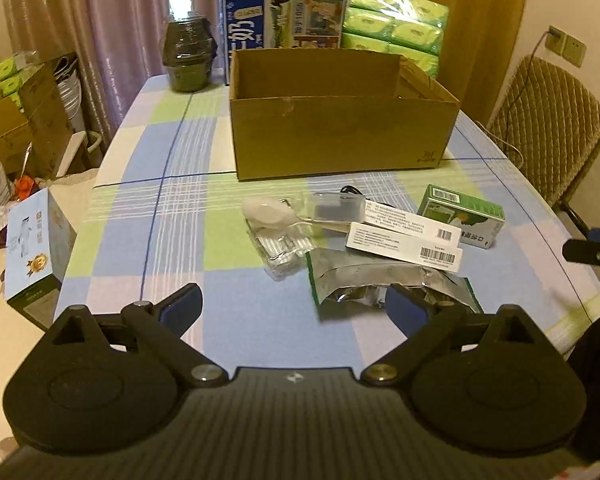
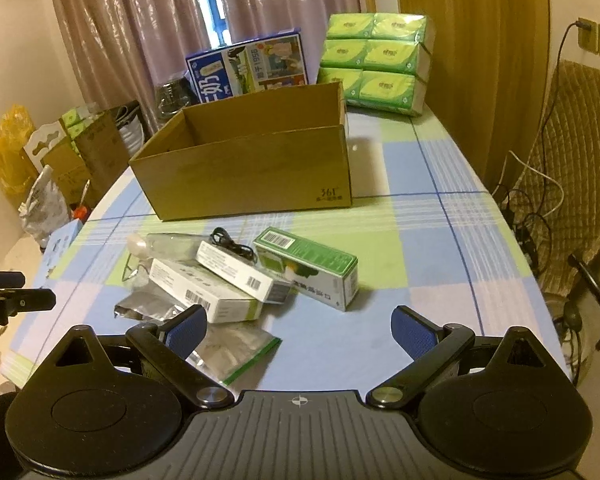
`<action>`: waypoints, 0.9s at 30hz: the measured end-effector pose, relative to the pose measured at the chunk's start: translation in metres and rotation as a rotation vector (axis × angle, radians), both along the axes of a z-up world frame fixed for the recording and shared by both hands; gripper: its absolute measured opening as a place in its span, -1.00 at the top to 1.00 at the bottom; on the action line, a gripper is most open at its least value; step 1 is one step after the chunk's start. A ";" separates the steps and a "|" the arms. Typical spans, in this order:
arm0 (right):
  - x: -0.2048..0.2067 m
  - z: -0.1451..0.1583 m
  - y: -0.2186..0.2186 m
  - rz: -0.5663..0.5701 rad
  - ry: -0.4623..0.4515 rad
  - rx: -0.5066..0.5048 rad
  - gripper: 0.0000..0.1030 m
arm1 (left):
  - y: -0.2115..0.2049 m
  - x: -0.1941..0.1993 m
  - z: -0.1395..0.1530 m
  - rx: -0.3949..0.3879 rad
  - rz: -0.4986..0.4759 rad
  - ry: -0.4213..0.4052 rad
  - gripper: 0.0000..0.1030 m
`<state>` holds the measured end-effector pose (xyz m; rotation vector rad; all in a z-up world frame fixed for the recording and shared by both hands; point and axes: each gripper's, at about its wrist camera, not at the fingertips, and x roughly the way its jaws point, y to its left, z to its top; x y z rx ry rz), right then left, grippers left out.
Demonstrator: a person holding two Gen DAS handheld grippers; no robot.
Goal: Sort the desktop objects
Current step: 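Bring both tools back over the remaining items on the table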
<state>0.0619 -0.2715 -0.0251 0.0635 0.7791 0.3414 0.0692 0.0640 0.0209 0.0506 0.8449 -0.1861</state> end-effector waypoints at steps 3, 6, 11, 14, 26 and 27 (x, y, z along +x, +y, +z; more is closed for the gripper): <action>0.005 -0.002 -0.001 0.002 0.002 -0.005 -0.87 | -0.003 0.007 -0.003 0.000 -0.018 0.009 -0.87; 0.009 -0.005 0.000 0.011 0.008 -0.014 -0.87 | -0.004 0.013 -0.006 -0.005 -0.025 0.021 -0.87; 0.015 -0.013 0.003 0.034 0.015 -0.045 -0.86 | -0.007 0.020 -0.013 -0.001 -0.036 0.036 -0.87; 0.019 -0.017 0.005 0.049 0.014 -0.061 -0.86 | -0.010 0.024 -0.016 0.002 -0.041 0.040 -0.87; 0.057 -0.023 0.019 0.240 -0.026 -0.199 -0.83 | -0.030 0.056 -0.022 0.002 -0.070 0.034 -0.86; 0.060 -0.025 0.021 0.265 -0.029 -0.214 -0.81 | -0.032 0.060 -0.023 0.001 -0.075 0.035 -0.86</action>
